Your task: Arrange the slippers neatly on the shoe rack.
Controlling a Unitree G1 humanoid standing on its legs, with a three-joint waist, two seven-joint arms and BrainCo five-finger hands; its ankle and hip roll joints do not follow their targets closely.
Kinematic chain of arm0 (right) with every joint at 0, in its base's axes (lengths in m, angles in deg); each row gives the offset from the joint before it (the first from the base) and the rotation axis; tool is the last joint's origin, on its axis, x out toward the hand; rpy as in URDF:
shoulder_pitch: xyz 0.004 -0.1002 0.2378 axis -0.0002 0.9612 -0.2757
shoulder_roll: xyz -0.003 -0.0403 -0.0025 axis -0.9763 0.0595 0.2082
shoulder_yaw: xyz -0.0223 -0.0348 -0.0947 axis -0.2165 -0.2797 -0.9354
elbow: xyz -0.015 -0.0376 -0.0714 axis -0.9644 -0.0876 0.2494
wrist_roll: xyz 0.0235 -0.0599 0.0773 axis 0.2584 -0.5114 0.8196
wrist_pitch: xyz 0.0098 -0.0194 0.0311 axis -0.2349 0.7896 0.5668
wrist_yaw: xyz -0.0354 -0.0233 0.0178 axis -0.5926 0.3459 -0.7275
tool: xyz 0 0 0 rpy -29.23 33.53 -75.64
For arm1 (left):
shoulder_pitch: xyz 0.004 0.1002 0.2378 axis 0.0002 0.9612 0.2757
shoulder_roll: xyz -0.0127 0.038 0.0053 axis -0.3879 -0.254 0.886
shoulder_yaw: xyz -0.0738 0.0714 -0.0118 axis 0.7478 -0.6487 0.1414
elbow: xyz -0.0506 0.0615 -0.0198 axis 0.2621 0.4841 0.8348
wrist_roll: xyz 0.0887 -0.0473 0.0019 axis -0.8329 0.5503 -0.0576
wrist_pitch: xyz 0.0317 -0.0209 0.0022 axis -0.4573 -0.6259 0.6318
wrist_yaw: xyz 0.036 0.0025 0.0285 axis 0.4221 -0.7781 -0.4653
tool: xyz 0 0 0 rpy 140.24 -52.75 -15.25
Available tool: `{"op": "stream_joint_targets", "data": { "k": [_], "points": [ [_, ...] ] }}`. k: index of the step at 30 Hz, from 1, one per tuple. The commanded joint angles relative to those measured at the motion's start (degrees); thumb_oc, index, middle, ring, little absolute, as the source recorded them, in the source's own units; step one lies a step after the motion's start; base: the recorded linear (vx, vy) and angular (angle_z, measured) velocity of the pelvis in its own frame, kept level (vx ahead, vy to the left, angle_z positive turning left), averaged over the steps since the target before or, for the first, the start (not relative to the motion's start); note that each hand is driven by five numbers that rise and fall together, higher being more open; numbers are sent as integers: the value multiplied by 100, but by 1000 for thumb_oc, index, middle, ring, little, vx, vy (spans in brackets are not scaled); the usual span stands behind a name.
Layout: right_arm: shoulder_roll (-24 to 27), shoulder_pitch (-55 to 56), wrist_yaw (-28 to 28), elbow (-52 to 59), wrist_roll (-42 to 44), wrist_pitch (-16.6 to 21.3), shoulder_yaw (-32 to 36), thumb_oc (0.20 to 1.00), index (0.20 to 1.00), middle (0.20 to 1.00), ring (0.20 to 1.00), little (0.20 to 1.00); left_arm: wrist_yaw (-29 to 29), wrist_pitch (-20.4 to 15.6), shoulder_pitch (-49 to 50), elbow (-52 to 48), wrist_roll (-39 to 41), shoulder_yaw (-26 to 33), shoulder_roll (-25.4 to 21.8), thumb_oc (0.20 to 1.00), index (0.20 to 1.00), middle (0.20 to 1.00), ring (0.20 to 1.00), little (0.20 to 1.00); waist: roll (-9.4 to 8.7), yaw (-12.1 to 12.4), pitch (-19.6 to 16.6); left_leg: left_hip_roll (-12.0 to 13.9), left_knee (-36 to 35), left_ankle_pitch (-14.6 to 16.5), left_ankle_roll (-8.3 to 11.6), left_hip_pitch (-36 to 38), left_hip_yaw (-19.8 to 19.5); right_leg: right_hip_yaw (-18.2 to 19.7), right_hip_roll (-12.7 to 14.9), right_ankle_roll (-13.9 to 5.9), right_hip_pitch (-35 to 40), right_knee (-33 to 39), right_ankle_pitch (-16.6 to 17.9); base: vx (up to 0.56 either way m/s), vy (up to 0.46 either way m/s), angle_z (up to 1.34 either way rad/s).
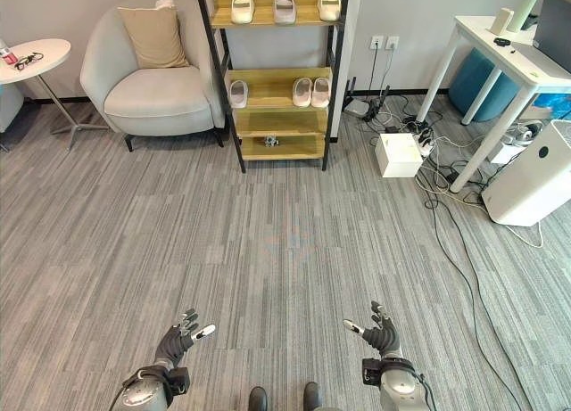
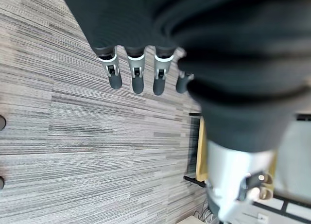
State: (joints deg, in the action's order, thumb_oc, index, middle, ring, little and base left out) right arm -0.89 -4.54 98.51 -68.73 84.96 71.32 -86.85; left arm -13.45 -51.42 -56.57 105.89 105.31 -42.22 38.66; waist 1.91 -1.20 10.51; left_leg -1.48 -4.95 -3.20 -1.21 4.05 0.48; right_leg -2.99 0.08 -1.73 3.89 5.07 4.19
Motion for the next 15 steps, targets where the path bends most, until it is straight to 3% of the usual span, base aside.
{"op": "stream_joint_targets", "data": {
  "k": [1,15],
  "points": [
    [55,-145,22,242,-125,259,28,1000,1000,1000,1000,1000,-41,-205,-184,-145,-143,56,-121,1000,1000,1000,1000,1000,-229,-19,-185,179,-5,492,179,96,-142,206,524,-509,118,-7,-475,0,0,0],
    [16,-204,-22,147,-72,206,-31,1000,1000,1000,1000,1000,-12,-193,-127,-125,-82,152,-80,1000,1000,1000,1000,1000,-237,-33,-219,176,-5,550,169,179,-125,211,523,-490,194,-7,-514,0,0,0]
  ]
}}
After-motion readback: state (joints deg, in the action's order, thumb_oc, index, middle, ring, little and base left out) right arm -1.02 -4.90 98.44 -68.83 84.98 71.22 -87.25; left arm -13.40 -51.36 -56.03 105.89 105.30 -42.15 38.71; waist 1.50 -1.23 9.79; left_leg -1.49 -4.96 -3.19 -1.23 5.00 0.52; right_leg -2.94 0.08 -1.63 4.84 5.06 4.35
